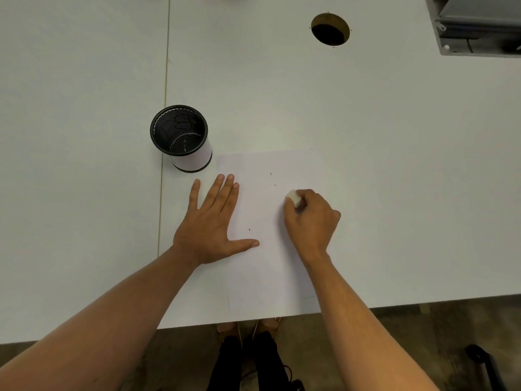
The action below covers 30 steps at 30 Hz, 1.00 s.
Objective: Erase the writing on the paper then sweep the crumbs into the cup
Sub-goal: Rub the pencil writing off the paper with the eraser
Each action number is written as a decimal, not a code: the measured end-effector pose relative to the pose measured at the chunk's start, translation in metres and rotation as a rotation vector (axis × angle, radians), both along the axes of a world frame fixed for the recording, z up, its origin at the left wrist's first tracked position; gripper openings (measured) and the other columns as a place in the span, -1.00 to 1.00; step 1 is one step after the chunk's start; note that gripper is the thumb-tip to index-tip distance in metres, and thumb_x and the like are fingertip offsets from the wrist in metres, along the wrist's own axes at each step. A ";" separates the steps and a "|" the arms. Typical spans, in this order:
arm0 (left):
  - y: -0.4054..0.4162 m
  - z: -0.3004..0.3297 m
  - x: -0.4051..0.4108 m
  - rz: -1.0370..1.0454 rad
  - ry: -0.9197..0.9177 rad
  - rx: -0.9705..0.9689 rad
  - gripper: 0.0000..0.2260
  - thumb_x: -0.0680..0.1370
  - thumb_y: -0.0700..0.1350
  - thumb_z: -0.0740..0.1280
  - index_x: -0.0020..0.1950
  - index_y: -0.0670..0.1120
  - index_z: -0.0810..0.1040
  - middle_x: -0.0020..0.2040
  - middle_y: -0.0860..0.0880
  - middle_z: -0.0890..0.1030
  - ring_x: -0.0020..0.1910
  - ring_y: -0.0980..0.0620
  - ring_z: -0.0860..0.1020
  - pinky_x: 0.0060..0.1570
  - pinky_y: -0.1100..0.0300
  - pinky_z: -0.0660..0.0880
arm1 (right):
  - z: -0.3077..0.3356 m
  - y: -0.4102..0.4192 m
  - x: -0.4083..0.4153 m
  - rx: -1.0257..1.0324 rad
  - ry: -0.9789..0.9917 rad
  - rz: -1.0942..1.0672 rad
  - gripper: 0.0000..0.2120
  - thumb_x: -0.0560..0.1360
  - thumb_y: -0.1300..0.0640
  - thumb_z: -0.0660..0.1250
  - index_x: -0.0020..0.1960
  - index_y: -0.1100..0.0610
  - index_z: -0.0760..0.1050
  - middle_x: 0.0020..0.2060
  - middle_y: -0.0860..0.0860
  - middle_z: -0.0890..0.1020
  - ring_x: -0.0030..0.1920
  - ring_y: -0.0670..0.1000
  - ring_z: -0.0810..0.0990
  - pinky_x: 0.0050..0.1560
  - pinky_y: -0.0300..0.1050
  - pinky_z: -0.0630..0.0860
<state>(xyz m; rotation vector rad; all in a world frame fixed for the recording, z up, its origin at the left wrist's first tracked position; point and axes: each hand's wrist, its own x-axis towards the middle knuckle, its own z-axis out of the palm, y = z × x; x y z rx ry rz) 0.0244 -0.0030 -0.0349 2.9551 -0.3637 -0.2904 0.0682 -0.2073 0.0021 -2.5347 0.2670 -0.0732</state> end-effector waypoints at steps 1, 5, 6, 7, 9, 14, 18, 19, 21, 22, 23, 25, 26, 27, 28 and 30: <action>0.000 0.000 0.000 0.000 -0.002 -0.004 0.05 0.44 0.59 -0.08 0.64 -0.17 -0.04 0.66 -0.12 -0.08 0.64 -0.07 -0.14 0.53 -0.35 -0.08 | 0.001 0.004 0.000 0.012 -0.008 0.028 -0.94 0.48 0.11 0.33 -0.12 0.06 0.58 -0.32 -0.06 0.60 -0.27 0.02 0.56 -0.14 -0.08 0.25; 0.001 0.000 0.000 -0.020 -0.015 -0.029 0.02 0.46 0.57 -0.10 0.64 -0.19 -0.01 0.66 -0.14 -0.04 0.64 -0.09 -0.10 0.53 -0.36 -0.08 | -0.002 0.038 -0.018 0.011 -0.019 0.339 -0.82 0.49 0.04 0.35 0.04 0.07 0.62 -0.21 -0.04 0.67 -0.18 0.01 0.60 -0.07 -0.04 0.34; 0.001 0.000 0.000 -0.026 -0.014 -0.033 0.01 0.46 0.56 -0.11 0.64 -0.18 0.00 0.66 -0.14 -0.04 0.64 -0.09 -0.09 0.53 -0.36 -0.09 | -0.003 0.046 -0.021 0.011 -0.005 0.378 -0.81 0.50 0.02 0.34 0.06 0.06 0.62 -0.19 -0.04 0.67 -0.16 0.00 0.60 -0.06 -0.05 0.33; 0.001 0.000 0.000 -0.028 -0.010 -0.032 0.01 0.46 0.56 -0.13 0.64 -0.18 -0.01 0.66 -0.14 -0.04 0.64 -0.09 -0.10 0.53 -0.35 -0.10 | -0.004 0.048 -0.022 0.015 0.007 0.385 -0.80 0.51 0.01 0.33 0.07 0.06 0.61 -0.18 -0.04 0.67 -0.15 0.00 0.59 -0.06 -0.05 0.32; 0.001 0.000 0.000 -0.018 -0.007 -0.024 0.02 0.46 0.57 -0.12 0.64 -0.18 -0.01 0.66 -0.13 -0.05 0.64 -0.08 -0.12 0.53 -0.35 -0.10 | -0.006 0.042 -0.019 0.020 0.011 0.334 -0.78 0.51 -0.02 0.33 0.08 0.05 0.61 -0.19 -0.05 0.67 -0.15 -0.01 0.59 -0.07 -0.05 0.33; 0.000 -0.001 0.000 -0.003 -0.008 -0.002 0.04 0.45 0.59 -0.06 0.65 -0.16 -0.07 0.66 -0.11 -0.09 0.64 -0.07 -0.15 0.53 -0.35 -0.07 | -0.004 0.004 -0.008 0.010 0.000 0.076 -0.87 0.50 0.01 0.32 -0.10 0.04 0.59 -0.33 -0.09 0.61 -0.26 0.01 0.56 -0.13 -0.06 0.30; 0.000 -0.001 0.000 -0.002 -0.013 -0.002 0.04 0.45 0.59 -0.08 0.64 -0.17 -0.05 0.66 -0.12 -0.07 0.64 -0.07 -0.13 0.53 -0.35 -0.07 | -0.001 0.011 -0.012 0.044 -0.031 0.088 -0.90 0.50 0.07 0.34 -0.13 0.07 0.59 -0.35 -0.07 0.61 -0.29 0.01 0.56 -0.13 -0.03 0.38; 0.000 -0.001 0.000 -0.006 -0.014 -0.006 0.03 0.45 0.59 -0.08 0.64 -0.17 -0.05 0.66 -0.12 -0.07 0.64 -0.07 -0.12 0.53 -0.35 -0.08 | -0.001 0.018 -0.015 0.053 -0.030 0.163 -0.90 0.50 0.06 0.35 -0.06 0.06 0.61 -0.30 -0.06 0.64 -0.25 0.00 0.58 -0.09 -0.03 0.39; 0.001 -0.002 0.000 -0.016 -0.020 -0.019 0.02 0.46 0.57 -0.11 0.64 -0.18 -0.03 0.66 -0.13 -0.05 0.64 -0.08 -0.11 0.53 -0.34 -0.11 | -0.004 0.036 -0.022 0.045 0.001 0.308 -0.82 0.51 0.02 0.34 0.05 0.05 0.61 -0.20 -0.05 0.67 -0.17 -0.01 0.59 -0.04 -0.06 0.35; 0.001 -0.002 0.000 -0.023 -0.022 -0.021 0.02 0.46 0.57 -0.13 0.64 -0.18 -0.02 0.66 -0.14 -0.04 0.64 -0.08 -0.11 0.54 -0.34 -0.12 | -0.005 0.042 -0.023 0.040 0.012 0.337 -0.80 0.51 0.01 0.33 0.07 0.06 0.61 -0.18 -0.05 0.67 -0.15 -0.01 0.59 -0.04 -0.07 0.33; 0.002 -0.002 0.000 -0.024 -0.024 -0.021 0.01 0.46 0.57 -0.13 0.64 -0.18 -0.02 0.66 -0.14 -0.04 0.64 -0.08 -0.11 0.54 -0.33 -0.12 | -0.005 0.046 -0.023 0.037 0.017 0.339 -0.79 0.51 0.00 0.32 0.08 0.06 0.60 -0.17 -0.04 0.67 -0.14 -0.01 0.59 -0.05 -0.06 0.32; 0.001 -0.003 0.000 -0.017 -0.028 -0.014 0.02 0.46 0.57 -0.10 0.64 -0.18 -0.02 0.66 -0.13 -0.05 0.64 -0.08 -0.11 0.53 -0.34 -0.11 | -0.005 0.042 -0.017 0.032 0.013 0.283 -0.79 0.51 0.00 0.32 0.06 0.06 0.60 -0.18 -0.05 0.66 -0.15 -0.01 0.59 -0.07 -0.06 0.32; 0.001 -0.003 0.000 -0.014 -0.027 -0.010 0.03 0.46 0.58 -0.08 0.64 -0.18 -0.03 0.66 -0.13 -0.06 0.64 -0.07 -0.12 0.53 -0.34 -0.10 | -0.005 0.034 -0.013 0.027 0.009 0.238 -0.81 0.51 0.00 0.32 0.04 0.05 0.60 -0.20 -0.05 0.66 -0.16 0.00 0.59 -0.08 -0.07 0.31; 0.000 -0.004 0.000 -0.009 -0.026 -0.007 0.03 0.45 0.59 -0.06 0.64 -0.17 -0.04 0.66 -0.12 -0.07 0.64 -0.07 -0.12 0.53 -0.34 -0.10 | -0.005 0.024 -0.009 0.023 0.004 0.184 -0.83 0.50 0.01 0.31 0.01 0.05 0.60 -0.23 -0.06 0.65 -0.18 0.01 0.58 -0.09 -0.07 0.30; 0.000 -0.004 -0.001 -0.004 -0.027 -0.004 0.04 0.45 0.59 -0.05 0.64 -0.16 -0.06 0.66 -0.11 -0.08 0.64 -0.06 -0.13 0.53 -0.34 -0.10 | -0.004 0.015 -0.005 0.018 0.001 0.127 -0.85 0.50 0.02 0.31 -0.02 0.04 0.60 -0.25 -0.06 0.64 -0.20 0.01 0.58 -0.10 -0.07 0.29; 0.000 -0.004 0.000 0.000 -0.028 -0.004 0.04 0.45 0.59 -0.05 0.65 -0.15 -0.07 0.66 -0.10 -0.09 0.64 -0.06 -0.14 0.53 -0.34 -0.10 | -0.002 0.002 -0.001 0.011 -0.004 0.035 -0.88 0.50 0.03 0.32 -0.08 0.05 0.59 -0.30 -0.06 0.62 -0.24 0.01 0.57 -0.10 -0.06 0.30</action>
